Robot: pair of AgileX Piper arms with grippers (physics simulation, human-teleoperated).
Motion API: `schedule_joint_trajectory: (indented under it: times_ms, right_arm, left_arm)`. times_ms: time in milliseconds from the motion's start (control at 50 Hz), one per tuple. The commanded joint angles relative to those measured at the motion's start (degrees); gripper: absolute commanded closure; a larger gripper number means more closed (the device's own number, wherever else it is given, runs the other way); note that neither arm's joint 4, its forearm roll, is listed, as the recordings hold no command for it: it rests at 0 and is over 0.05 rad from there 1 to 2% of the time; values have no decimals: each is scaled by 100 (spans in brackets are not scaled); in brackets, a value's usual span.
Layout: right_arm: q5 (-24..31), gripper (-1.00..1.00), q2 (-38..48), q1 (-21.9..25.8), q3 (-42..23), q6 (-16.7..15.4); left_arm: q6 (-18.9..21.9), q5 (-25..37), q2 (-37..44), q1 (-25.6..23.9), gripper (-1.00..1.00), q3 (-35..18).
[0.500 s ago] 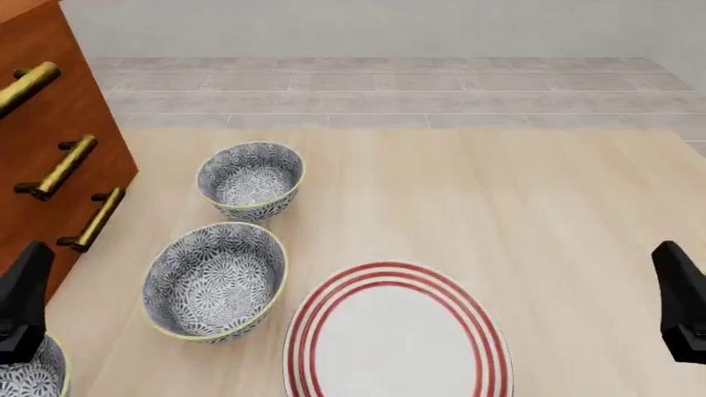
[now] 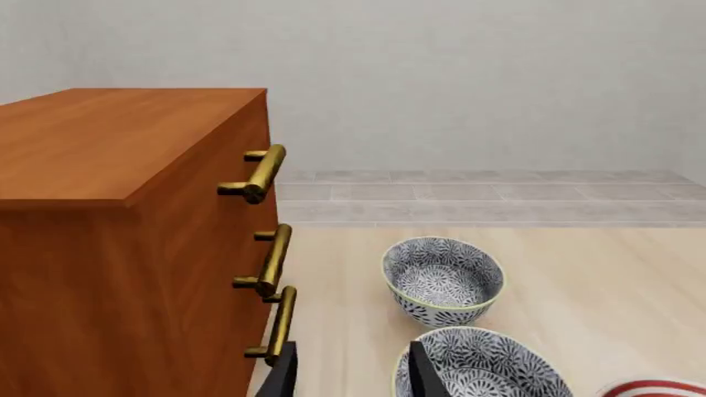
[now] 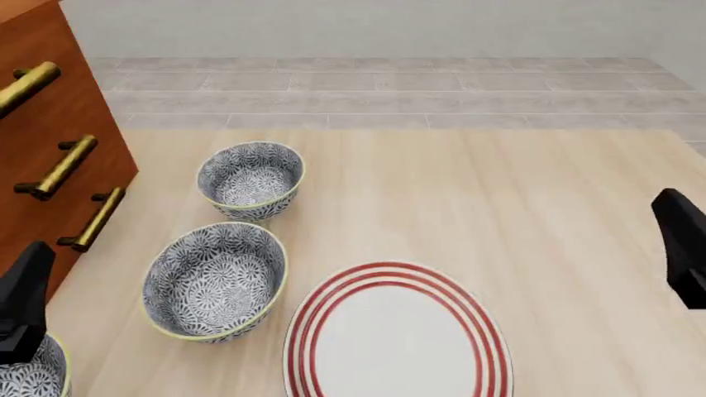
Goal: Pick up the bowl and put it in the front on the plate.
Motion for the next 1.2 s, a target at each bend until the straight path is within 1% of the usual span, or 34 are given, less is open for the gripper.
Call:
schedule_joint_trajectory:
  times_ms: [20,40,80,140,180,200,220,280,380,400,560,760,780,900,1120,1200]
  right_arm:
    - [-411,-100,1389,512,-937,-58]
    - [-461,-100,1590,583,-1031,21]
    - [-471,-100,1655,589,-1078,9]
    - [-534,-100,1895,709,-1205,125]
    - [-550,-100,2020,749,-1292,109]
    - [-556,-100,2083,800,-1329,154]
    - [-647,-100,2371,894,-1484,169]
    - [-688,-100,2562,983,-1589,219]
    - [-748,-100,2961,1155,-1829,255]
    - [-844,-100,3304,1228,-2013,270]
    - [-1062,-100,3826,1400,-2203,315]
    - [-1183,-100,4459,1578,-2598,382]
    - [-1231,-100,4617,1634,-2671,383]
    - [-1158,-100,5020,1751,-3068,421]
    - [-1035,-100,5641,2060,-3648,349]
    - [-945,-100,5798,2168,-3877,367]
  left_arm:
    - [0,0,0,0,-100,0]
    - [0,0,0,0,-100,0]
    - [0,0,0,0,-100,0]
    - [0,0,0,0,-100,0]
    - [0,0,0,0,-100,0]
    - [0,0,0,0,-100,0]
    - [0,0,0,0,-100,0]
    - [0,0,0,0,-100,0]
    - [0,0,0,0,-100,0]
    - [0,0,0,0,-100,0]
    - [0,0,0,0,-100,0]
    - [0,0,0,0,-100,0]
    - [0,0,0,0,-100,0]
    - [0,0,0,0,-100,0]
    - [0,0,0,0,-100,0]
    - [0,0,0,0,-100,0]
